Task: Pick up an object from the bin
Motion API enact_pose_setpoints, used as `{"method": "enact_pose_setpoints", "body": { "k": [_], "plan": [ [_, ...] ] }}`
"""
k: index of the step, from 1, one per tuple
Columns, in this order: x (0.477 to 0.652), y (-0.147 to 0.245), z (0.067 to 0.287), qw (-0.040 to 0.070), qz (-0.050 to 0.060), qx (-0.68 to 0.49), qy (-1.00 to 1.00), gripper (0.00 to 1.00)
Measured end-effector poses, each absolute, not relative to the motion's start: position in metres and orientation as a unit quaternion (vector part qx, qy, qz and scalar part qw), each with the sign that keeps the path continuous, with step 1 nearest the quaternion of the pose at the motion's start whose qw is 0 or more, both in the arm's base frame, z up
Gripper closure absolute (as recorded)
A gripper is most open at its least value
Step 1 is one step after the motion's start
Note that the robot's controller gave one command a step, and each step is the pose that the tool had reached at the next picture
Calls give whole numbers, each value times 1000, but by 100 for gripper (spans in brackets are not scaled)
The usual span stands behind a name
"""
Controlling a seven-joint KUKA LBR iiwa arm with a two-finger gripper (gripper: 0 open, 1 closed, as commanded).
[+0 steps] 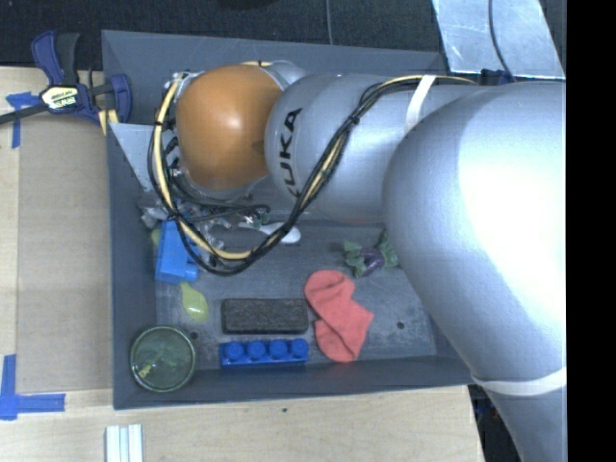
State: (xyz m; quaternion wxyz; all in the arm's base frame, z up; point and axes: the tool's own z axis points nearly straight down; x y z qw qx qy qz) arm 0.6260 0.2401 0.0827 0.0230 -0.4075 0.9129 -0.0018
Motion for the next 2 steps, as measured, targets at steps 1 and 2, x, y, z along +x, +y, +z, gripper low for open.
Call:
{"method": "enact_pose_setpoints", "body": {
  "k": [1, 2],
  "plan": [
    [623, 242, 71, 24, -1, -411, 911, 100],
    [623, 242, 71, 24, -1, -411, 911, 100]
  ]
}}
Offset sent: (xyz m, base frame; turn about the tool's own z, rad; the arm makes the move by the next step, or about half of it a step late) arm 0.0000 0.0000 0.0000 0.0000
